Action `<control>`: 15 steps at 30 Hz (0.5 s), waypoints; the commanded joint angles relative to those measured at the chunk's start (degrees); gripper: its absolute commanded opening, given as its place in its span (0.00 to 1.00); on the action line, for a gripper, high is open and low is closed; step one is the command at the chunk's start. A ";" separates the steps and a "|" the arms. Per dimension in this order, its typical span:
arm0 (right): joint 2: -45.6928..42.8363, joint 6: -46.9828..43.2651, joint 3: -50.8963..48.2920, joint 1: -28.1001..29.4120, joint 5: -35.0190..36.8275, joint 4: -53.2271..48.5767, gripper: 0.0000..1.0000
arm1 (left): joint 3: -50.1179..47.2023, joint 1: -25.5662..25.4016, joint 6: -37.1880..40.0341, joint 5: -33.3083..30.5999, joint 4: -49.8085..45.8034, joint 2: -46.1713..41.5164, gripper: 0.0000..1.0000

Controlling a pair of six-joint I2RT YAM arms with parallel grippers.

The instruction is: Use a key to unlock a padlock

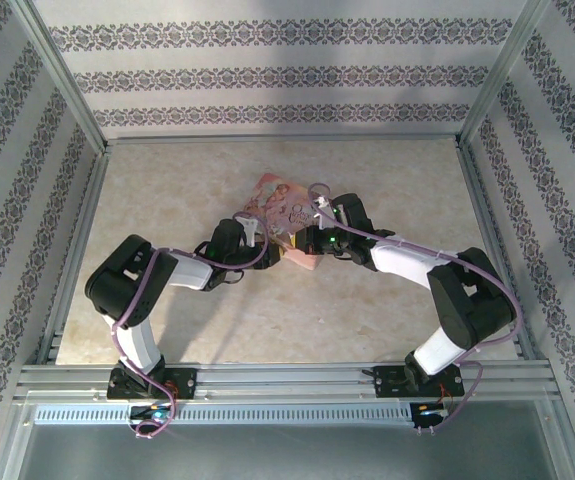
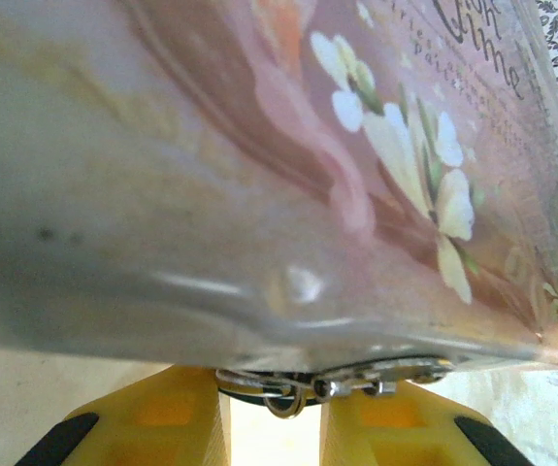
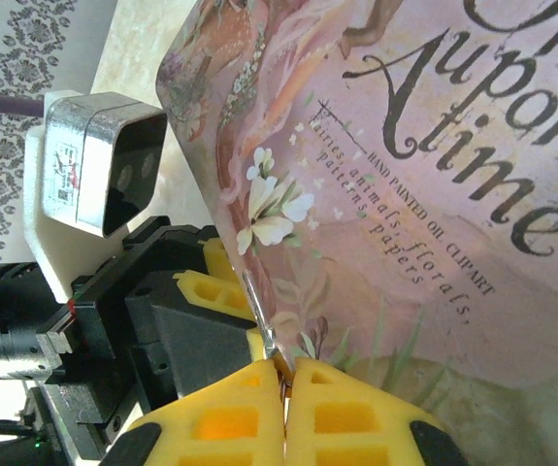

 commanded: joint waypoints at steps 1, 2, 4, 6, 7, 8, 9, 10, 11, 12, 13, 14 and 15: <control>-3.97 0.50 0.28 0.80 0.56 -4.15 0.00 | -0.68 -1.20 -0.74 -1.16 2.45 -4.90 0.24; -5.03 0.29 0.16 0.75 0.76 -4.58 0.00 | -0.79 -1.45 -0.94 -1.37 1.93 -5.64 0.24; -7.67 -0.18 -0.44 0.71 1.26 -5.64 0.00 | -0.97 -2.15 -1.31 -1.83 0.14 -7.42 0.24; -10.34 -0.88 -1.70 0.75 1.53 -6.28 0.00 | -0.88 -2.77 -1.79 -2.02 -1.62 -8.89 0.24; -11.82 -1.40 -2.66 0.80 1.73 -6.42 0.00 | -0.73 -3.11 -2.20 -2.07 -2.64 -9.64 0.24; -12.92 -1.85 -3.43 0.88 1.90 -6.51 0.00 | -0.58 -3.30 -2.64 -2.15 -3.57 -10.28 0.24; -14.56 -2.52 -4.59 0.84 2.22 -6.55 0.00 | -0.46 -3.56 -3.12 -2.05 -4.30 -10.93 0.23; -16.14 -3.24 -5.87 1.00 2.48 -6.58 0.00 | -0.36 -3.74 -3.67 -2.01 -4.79 -11.51 0.23; -17.45 -3.87 -6.92 1.14 2.71 -6.60 0.00 | -0.29 -3.85 -4.31 -1.93 -5.20 -12.12 0.23; -19.11 -4.55 -8.23 1.36 3.10 -6.57 0.01 | -0.13 -3.99 -5.02 -1.84 -5.88 -12.70 0.23; -20.61 -5.29 -9.41 1.71 3.72 -6.57 0.01 | 0.21 -4.03 -5.52 -1.63 -6.76 -13.22 0.23; -21.85 -5.96 -10.44 2.14 4.38 -6.60 0.01 | 0.70 -4.11 -6.00 -1.45 -7.80 -13.60 0.23; -23.04 -6.77 -11.50 2.74 5.29 -6.58 0.01 | 1.22 -4.16 -6.30 -1.25 -9.13 -14.00 0.23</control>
